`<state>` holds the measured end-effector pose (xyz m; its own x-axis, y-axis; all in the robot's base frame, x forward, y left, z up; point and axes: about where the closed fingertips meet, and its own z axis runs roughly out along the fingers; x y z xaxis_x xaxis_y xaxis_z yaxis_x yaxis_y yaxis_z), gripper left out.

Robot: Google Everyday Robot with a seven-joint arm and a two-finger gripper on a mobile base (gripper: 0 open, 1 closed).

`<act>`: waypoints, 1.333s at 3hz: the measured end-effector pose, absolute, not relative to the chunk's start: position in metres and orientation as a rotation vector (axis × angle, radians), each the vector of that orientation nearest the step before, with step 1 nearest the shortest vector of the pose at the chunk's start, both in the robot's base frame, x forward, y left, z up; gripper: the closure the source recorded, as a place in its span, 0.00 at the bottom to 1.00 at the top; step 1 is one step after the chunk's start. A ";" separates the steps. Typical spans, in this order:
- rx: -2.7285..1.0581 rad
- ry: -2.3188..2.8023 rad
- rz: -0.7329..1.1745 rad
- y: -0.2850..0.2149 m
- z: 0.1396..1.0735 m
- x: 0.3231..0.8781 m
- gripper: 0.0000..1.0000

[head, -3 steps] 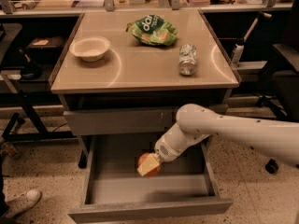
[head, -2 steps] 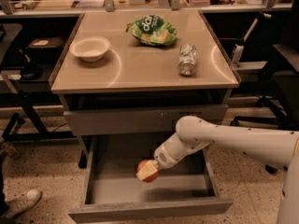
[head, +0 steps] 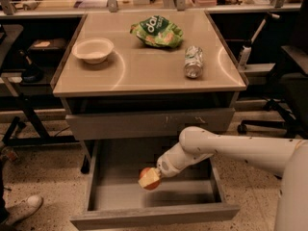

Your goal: Place apple into middle drawer

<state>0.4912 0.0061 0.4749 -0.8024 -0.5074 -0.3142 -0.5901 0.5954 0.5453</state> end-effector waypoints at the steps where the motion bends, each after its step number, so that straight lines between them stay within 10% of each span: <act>1: -0.808 2.690 0.987 0.010 0.446 0.505 1.00; 4: -0.617 2.771 0.960 0.008 0.376 0.500 1.00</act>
Offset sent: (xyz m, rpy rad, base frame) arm 0.0309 0.0017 -0.0793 0.0151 -0.0121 -0.2236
